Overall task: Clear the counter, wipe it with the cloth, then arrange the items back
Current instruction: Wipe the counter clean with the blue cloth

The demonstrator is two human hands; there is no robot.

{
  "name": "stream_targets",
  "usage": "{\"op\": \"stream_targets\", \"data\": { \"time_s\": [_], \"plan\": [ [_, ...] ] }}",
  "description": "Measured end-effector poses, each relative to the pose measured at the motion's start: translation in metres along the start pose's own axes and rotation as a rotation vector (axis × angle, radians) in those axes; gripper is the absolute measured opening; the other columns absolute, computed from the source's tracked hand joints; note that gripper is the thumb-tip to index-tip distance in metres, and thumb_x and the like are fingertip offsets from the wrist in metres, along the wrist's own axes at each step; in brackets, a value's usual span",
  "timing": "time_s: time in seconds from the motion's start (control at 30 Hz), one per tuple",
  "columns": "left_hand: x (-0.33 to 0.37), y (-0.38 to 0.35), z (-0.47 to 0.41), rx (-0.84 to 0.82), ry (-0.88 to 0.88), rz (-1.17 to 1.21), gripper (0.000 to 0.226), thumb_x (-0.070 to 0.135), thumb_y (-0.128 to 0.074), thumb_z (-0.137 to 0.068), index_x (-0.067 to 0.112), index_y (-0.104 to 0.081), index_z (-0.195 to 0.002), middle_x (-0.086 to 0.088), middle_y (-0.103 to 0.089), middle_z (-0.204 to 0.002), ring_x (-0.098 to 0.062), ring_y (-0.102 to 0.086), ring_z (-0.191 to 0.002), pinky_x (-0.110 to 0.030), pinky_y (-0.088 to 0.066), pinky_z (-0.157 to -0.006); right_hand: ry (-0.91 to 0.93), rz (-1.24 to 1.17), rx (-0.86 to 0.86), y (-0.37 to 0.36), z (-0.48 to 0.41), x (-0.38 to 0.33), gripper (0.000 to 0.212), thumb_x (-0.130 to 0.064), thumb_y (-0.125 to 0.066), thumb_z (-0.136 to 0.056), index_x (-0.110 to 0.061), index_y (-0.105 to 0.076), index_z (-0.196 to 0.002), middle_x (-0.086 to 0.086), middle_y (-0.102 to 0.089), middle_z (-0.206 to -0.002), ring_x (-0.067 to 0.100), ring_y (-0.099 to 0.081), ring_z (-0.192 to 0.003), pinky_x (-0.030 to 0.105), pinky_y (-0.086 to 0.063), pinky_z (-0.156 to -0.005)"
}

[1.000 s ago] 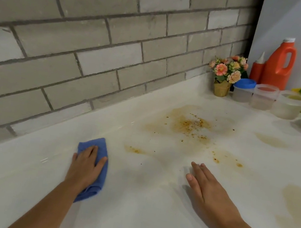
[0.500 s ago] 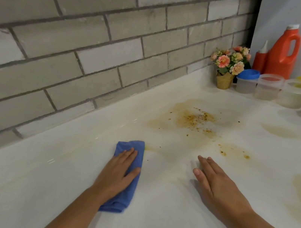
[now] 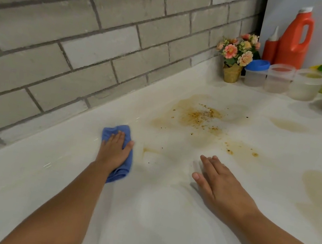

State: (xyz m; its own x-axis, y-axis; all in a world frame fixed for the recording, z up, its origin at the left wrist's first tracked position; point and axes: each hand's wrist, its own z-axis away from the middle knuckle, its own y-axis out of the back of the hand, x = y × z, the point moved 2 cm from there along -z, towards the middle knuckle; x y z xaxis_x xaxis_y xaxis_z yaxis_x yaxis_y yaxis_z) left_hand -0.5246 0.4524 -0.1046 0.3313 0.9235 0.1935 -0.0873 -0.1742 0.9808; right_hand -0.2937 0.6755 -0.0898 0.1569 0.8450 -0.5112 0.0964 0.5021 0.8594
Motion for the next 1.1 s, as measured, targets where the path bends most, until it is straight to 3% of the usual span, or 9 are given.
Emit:
{"op": "stream_targets", "data": {
  "time_s": [0.23,0.43,0.57,0.8,0.9,1.1],
  "plan": [
    [0.081,-0.013,0.098,-0.074,-0.194,0.004,0.066,0.052,-0.021,-0.097,0.018,-0.002,-0.15,0.009,0.003,-0.158,-0.007,0.006,-0.145,-0.034,0.004,-0.119,-0.024,-0.056,0.006,0.002,0.003,0.0,0.066,-0.055,-0.02,-0.094,-0.022,-0.009,-0.15,-0.005,-0.012,-0.158,0.005,0.001,-0.145,0.02,-0.003,-0.114],
    [0.027,-0.001,0.056,-0.017,0.106,-0.046,0.067,0.052,-0.018,-0.097,0.014,-0.007,-0.151,0.0,-0.004,-0.159,-0.016,-0.004,-0.146,-0.044,0.001,-0.119,-0.029,-0.13,0.036,-0.003,0.002,0.005,0.069,-0.059,-0.019,-0.091,-0.025,-0.009,-0.15,-0.01,-0.009,-0.158,0.0,0.007,-0.144,0.021,-0.003,-0.114],
    [0.048,-0.004,0.019,-0.05,0.203,-0.099,0.068,0.053,-0.013,-0.097,0.012,-0.004,-0.151,-0.004,0.0,-0.159,-0.023,-0.001,-0.146,-0.05,0.003,-0.117,-0.027,-0.133,0.044,-0.003,0.0,0.005,0.072,-0.061,-0.017,-0.089,-0.025,-0.007,-0.15,-0.008,-0.006,-0.158,0.001,0.01,-0.143,0.022,-0.002,-0.115],
    [0.115,-0.019,0.105,-0.072,-0.131,-0.052,0.063,0.051,-0.011,-0.097,0.02,0.0,-0.151,0.006,0.007,-0.158,-0.01,0.01,-0.145,-0.039,0.015,-0.114,-0.055,-0.16,0.032,0.003,0.004,0.002,0.065,-0.052,-0.024,-0.095,-0.022,-0.008,-0.15,-0.003,-0.003,-0.159,0.006,0.011,-0.145,0.024,0.001,-0.116],
    [0.089,-0.016,0.133,-0.036,-0.119,-0.08,0.065,0.056,-0.004,-0.093,0.025,0.0,-0.15,0.012,0.007,-0.158,-0.004,0.01,-0.144,-0.04,0.016,-0.114,-0.07,-0.193,0.031,0.003,0.006,0.003,0.065,-0.053,-0.023,-0.095,-0.024,-0.007,-0.151,-0.005,0.002,-0.159,0.008,0.013,-0.144,0.024,0.002,-0.115],
    [0.026,-0.001,0.05,0.007,0.082,-0.04,0.054,0.038,-0.018,-0.101,0.016,-0.01,-0.15,0.002,-0.006,-0.159,-0.015,-0.007,-0.146,-0.045,-0.001,-0.117,-0.074,-0.203,0.037,-0.003,0.003,0.007,0.07,-0.06,-0.017,-0.091,-0.025,-0.004,-0.151,-0.007,0.004,-0.159,0.004,0.017,-0.143,0.025,0.003,-0.116]
  ]
}}
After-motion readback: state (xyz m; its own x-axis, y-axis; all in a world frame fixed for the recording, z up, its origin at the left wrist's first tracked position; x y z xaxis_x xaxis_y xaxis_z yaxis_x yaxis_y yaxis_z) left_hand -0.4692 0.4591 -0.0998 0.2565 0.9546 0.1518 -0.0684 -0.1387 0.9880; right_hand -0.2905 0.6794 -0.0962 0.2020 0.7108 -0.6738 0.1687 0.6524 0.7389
